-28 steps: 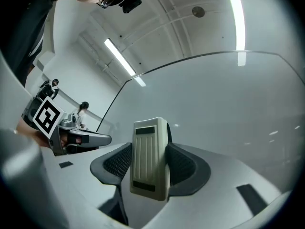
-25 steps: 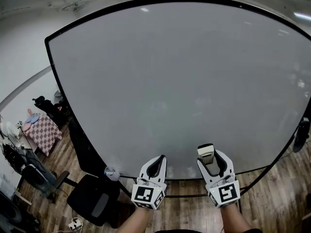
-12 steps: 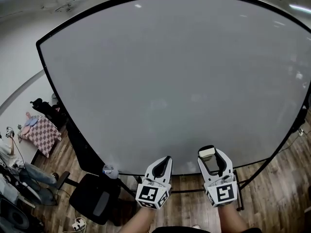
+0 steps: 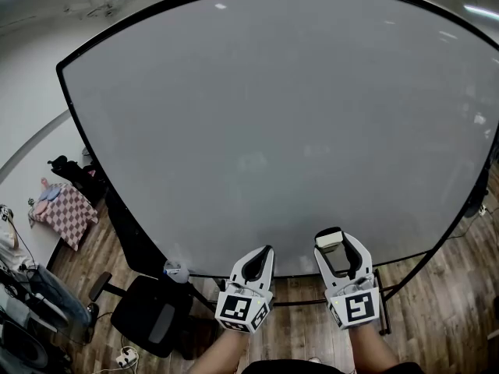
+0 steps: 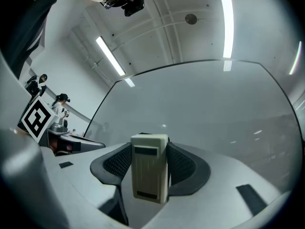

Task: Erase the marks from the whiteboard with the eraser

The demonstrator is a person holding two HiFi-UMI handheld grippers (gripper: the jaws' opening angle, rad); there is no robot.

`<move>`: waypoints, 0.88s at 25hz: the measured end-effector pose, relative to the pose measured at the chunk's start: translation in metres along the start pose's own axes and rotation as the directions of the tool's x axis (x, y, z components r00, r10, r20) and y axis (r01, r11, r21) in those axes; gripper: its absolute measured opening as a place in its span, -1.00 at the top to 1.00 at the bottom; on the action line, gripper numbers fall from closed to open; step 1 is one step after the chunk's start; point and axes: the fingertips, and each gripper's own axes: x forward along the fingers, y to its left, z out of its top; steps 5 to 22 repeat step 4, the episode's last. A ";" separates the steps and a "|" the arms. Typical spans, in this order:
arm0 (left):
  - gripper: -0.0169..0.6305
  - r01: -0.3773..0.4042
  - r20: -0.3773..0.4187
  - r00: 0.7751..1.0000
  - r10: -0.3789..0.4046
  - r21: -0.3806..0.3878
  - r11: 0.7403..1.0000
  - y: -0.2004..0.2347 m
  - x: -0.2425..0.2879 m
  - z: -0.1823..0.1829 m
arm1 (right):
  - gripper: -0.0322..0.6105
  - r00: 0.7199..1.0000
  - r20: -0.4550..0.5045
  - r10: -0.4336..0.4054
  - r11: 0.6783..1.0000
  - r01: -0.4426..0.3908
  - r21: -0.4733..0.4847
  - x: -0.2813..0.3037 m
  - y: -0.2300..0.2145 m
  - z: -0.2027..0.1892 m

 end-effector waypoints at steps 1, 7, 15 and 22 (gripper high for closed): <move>0.89 0.000 0.001 1.000 0.000 0.002 1.000 0.000 0.000 0.001 | 0.11 1.000 0.003 0.001 1.000 -0.001 0.000 0.000 0.000 0.001; 0.89 -0.002 0.001 1.000 0.002 0.007 1.000 0.000 -0.001 0.003 | 0.11 1.000 0.011 0.000 1.000 0.000 -0.002 0.000 0.000 0.005; 0.89 -0.002 0.001 1.000 0.002 0.007 1.000 0.000 -0.001 0.003 | 0.11 1.000 0.011 0.000 1.000 0.000 -0.002 0.000 0.000 0.005; 0.89 -0.002 0.001 1.000 0.002 0.007 1.000 0.000 -0.001 0.003 | 0.11 1.000 0.011 0.000 1.000 0.000 -0.002 0.000 0.000 0.005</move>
